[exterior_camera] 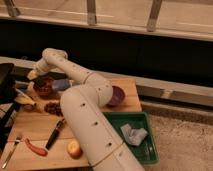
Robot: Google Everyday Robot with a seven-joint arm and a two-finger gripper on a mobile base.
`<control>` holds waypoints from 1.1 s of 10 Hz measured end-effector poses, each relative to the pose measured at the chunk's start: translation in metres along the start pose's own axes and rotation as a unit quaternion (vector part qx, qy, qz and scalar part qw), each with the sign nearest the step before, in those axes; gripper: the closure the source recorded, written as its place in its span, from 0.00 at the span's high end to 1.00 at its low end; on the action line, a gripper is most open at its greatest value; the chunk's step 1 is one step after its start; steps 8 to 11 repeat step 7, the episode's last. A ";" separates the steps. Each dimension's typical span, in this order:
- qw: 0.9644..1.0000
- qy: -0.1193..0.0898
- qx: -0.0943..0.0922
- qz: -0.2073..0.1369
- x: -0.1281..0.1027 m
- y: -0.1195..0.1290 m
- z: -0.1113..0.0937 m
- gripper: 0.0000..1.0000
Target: Wipe red bowl with eraser
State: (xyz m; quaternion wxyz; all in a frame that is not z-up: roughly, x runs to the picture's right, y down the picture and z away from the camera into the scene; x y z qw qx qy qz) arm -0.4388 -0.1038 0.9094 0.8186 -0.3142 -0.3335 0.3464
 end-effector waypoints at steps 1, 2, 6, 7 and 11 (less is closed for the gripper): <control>1.000 0.000 -0.002 -0.001 0.001 0.005 -0.001 0.00; 1.000 0.001 0.000 0.000 0.003 0.007 -0.005 0.00; 1.000 -0.006 0.022 0.016 0.010 -0.006 -0.030 0.00; 0.999 -0.016 0.024 0.030 0.012 -0.017 -0.034 0.00; 0.999 -0.016 0.024 0.030 0.012 -0.017 -0.034 0.00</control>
